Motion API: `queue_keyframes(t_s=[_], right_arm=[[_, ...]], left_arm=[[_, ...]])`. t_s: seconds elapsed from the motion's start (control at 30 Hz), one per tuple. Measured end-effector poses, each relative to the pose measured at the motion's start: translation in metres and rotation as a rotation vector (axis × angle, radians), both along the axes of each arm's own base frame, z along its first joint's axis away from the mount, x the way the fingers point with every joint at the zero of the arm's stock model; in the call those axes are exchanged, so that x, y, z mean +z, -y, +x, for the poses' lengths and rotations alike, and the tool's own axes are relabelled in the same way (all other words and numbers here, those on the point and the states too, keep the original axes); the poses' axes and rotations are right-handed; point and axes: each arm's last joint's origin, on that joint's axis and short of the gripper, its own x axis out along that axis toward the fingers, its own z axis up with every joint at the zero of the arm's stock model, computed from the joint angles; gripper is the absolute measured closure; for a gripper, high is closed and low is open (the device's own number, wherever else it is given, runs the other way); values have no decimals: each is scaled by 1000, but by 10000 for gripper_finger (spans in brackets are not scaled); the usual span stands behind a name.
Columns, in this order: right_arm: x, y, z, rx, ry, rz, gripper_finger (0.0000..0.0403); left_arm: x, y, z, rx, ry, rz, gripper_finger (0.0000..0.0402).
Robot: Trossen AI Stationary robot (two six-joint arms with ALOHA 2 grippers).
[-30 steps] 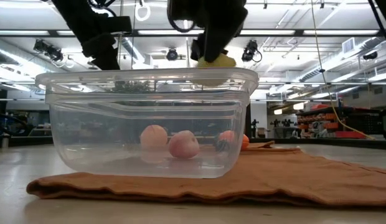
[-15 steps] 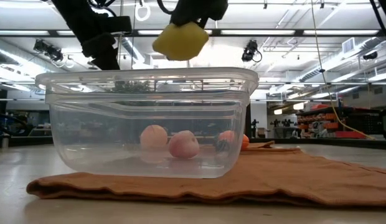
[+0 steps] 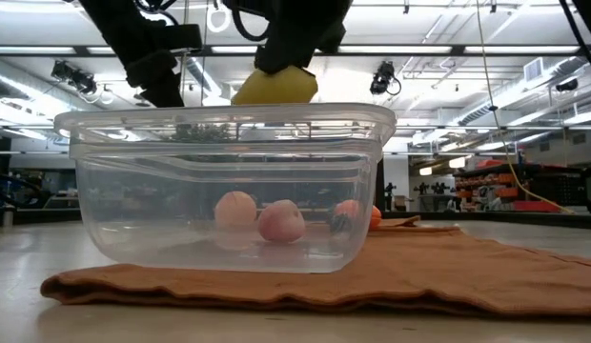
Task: Pick and placing Produce into tupperware
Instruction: Put the yellow lemon into the transparent bin
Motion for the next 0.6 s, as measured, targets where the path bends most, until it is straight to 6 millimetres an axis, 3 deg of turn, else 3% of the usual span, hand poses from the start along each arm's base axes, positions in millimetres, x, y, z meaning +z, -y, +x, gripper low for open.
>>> queue_keyframes(t_s=[0.3, 0.6], right_arm=[[-20, -4, 4, 12, -49, -31, 250], [-30, -20, 2, 67, -74, -54, 250]], left_arm=[[0, 0, 0, -1, -4, 1, 294], [0, 0, 0, -2, -7, 1, 294]])
